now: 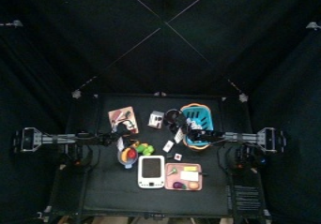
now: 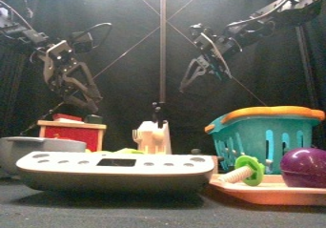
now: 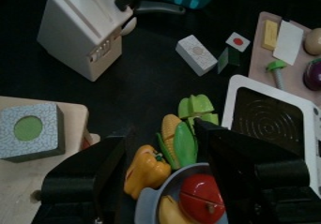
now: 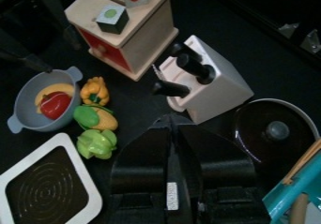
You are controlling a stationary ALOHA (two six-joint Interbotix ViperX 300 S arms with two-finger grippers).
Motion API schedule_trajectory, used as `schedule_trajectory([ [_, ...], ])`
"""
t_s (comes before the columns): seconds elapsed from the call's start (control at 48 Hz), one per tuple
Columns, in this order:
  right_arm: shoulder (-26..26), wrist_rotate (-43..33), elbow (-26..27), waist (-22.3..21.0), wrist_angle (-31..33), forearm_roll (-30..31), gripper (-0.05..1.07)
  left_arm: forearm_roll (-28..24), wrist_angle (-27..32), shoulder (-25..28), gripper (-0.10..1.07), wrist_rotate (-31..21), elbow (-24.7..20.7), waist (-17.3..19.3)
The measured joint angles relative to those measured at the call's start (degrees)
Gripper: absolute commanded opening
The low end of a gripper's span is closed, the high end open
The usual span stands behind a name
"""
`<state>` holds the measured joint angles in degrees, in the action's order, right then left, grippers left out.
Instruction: Grab sharpener
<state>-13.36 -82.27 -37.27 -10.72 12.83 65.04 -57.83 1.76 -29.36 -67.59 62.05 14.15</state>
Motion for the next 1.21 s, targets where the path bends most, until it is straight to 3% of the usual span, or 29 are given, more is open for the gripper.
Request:
schedule_trajectory([
  [0.25, 0.2, -0.1, 0.7, -0.3, 0.4, 8.1, 0.5, -1.0, 0.0, 2.3, 0.89, -0.4, -2.8, 2.7],
  [0.354, 2.0, 0.0, 1.4, -0.5, 1.2, 9.9, 0.54, -2.5, -0.2, 7.1, 0.89, -0.4, -5.9, 5.3],
  [0.5, 5.4, 0.1, 4.2, -0.5, 6.4, 12.3, 0.72, -7.8, -0.2, 17.0, 0.89, -0.4, -12.9, 8.4],
  [0.583, 6.4, 0.1, 5.2, -0.6, 7.3, 12.4, 0.76, -8.7, -0.4, 22.0, 0.89, -0.4, -16.7, 10.6],
  [0.667, 8.0, 0.1, 6.7, -0.5, 8.2, 12.5, 0.76, -8.8, -0.8, 23.7, 0.89, -0.5, -18.0, 11.0],
  [0.917, 12.7, 0.2, 9.8, -0.4, 9.1, 15.8, 0.76, -9.5, -4.2, 21.8, 0.89, -0.5, -18.1, 11.0],
  [1.208, 14.0, 0.9, 10.6, -1.6, 10.6, 17.8, 0.76, -9.5, -4.4, 14.4, 0.89, -0.4, -12.7, 11.0],
])
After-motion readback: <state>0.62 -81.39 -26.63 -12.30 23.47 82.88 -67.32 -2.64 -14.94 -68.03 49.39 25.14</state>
